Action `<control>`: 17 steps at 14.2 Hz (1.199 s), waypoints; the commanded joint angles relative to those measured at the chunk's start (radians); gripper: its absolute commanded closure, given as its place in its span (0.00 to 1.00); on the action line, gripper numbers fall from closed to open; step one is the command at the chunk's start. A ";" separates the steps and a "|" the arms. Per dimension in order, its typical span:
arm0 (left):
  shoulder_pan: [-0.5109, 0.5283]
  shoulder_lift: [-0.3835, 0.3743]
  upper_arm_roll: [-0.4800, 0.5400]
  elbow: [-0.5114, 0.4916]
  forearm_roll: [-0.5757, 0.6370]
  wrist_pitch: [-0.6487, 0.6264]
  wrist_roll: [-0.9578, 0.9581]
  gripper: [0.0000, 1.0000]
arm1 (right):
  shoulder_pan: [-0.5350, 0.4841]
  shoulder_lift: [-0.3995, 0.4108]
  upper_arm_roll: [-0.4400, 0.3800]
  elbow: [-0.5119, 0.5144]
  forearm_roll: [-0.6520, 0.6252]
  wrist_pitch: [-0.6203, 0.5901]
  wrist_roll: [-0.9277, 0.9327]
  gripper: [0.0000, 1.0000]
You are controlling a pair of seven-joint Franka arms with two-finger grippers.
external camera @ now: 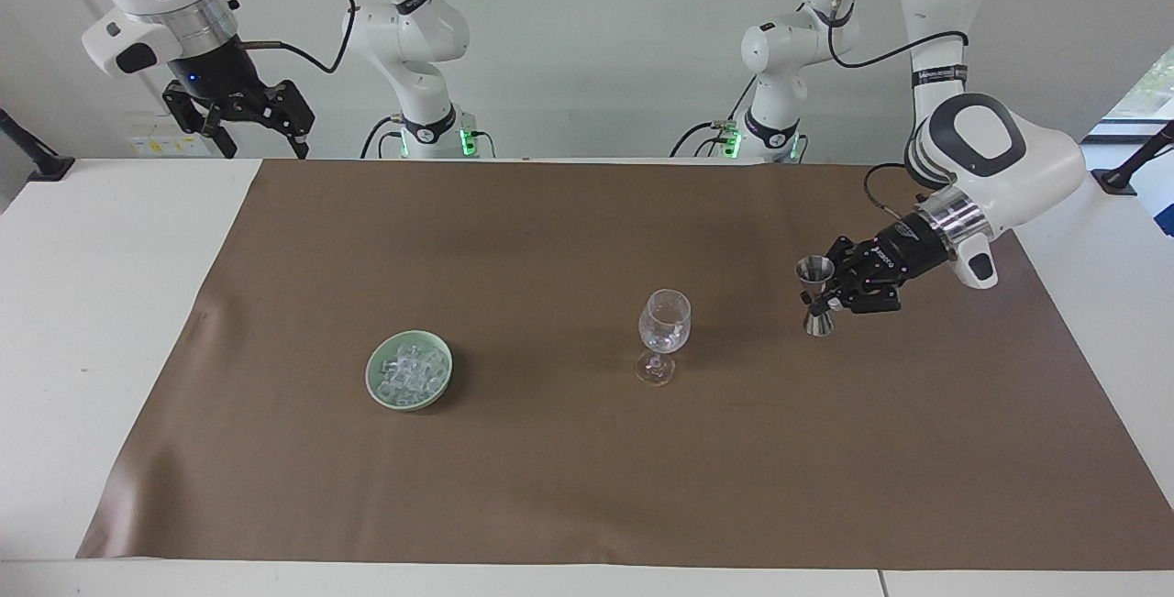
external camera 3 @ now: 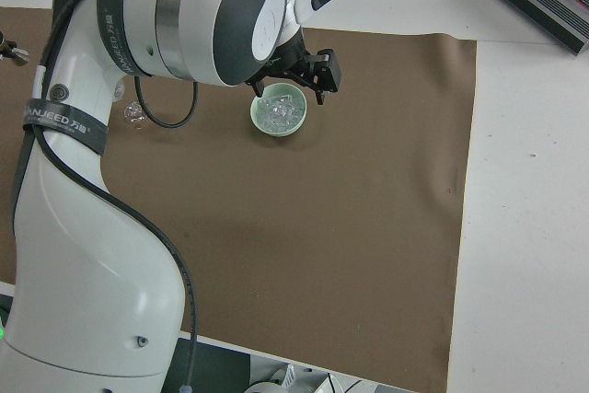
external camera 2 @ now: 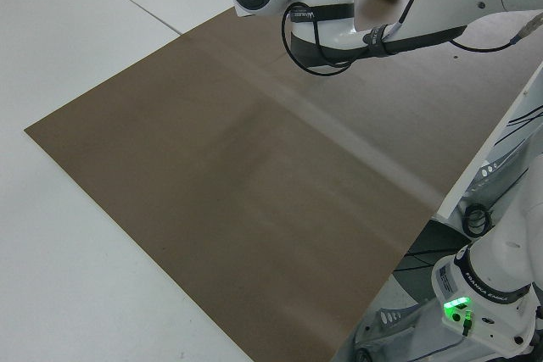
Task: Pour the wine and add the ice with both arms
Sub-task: 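Turn the jigger upright and carry it back with the left gripper, then lower the silver jigger toward the table with the left gripper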
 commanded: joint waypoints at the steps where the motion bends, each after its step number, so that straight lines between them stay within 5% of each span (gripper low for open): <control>1: 0.062 0.042 -0.009 -0.008 0.017 -0.057 -0.024 1.00 | -0.002 -0.002 -0.001 -0.002 0.015 -0.006 -0.030 0.00; 17: 0.230 0.284 -0.024 0.028 0.047 -0.165 -0.012 1.00 | -0.005 -0.002 -0.001 -0.002 0.015 -0.008 -0.028 0.00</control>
